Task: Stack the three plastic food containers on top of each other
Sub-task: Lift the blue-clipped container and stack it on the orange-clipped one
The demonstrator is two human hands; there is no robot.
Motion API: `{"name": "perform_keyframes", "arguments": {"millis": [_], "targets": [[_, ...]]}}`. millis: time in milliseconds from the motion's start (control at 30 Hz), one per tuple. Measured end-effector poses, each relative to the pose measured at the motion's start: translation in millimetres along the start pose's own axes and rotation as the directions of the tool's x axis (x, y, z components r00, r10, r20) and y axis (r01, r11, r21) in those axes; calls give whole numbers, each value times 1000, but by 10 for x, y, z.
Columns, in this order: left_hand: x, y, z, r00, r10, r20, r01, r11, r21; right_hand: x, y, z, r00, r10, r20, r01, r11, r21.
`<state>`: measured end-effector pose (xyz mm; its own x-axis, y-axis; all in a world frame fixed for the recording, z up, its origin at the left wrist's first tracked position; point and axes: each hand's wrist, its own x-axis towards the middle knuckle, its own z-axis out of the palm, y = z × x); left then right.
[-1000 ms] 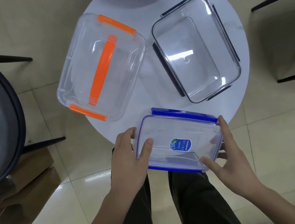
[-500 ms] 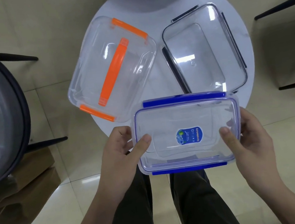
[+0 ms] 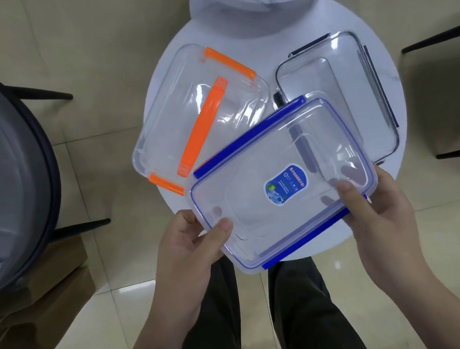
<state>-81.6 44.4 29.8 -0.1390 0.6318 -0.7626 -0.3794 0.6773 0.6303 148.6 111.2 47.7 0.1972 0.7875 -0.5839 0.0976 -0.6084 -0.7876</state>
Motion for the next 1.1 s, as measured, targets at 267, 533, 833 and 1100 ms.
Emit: {"name": "perform_keyframes", "arguments": {"millis": [267, 533, 833, 1100], "targets": [[70, 136, -155, 1000, 3, 17, -3, 1000, -10, 20, -86, 387, 983, 140, 115, -159, 971, 177], [211, 413, -314, 999, 33, 34, -30, 996, -83, 167, -293, 693, 989, 73, 126, -90, 987, 136], [417, 666, -409, 980, 198, -8, -198, 979, 57, 296, -354, 965, 990, 57, 127, -72, 990, 118], [555, 739, -577, 984, 171, -40, -169, 983, 68, 428, -417, 1199, 994, 52, 97, -57, 997, 48]]}}
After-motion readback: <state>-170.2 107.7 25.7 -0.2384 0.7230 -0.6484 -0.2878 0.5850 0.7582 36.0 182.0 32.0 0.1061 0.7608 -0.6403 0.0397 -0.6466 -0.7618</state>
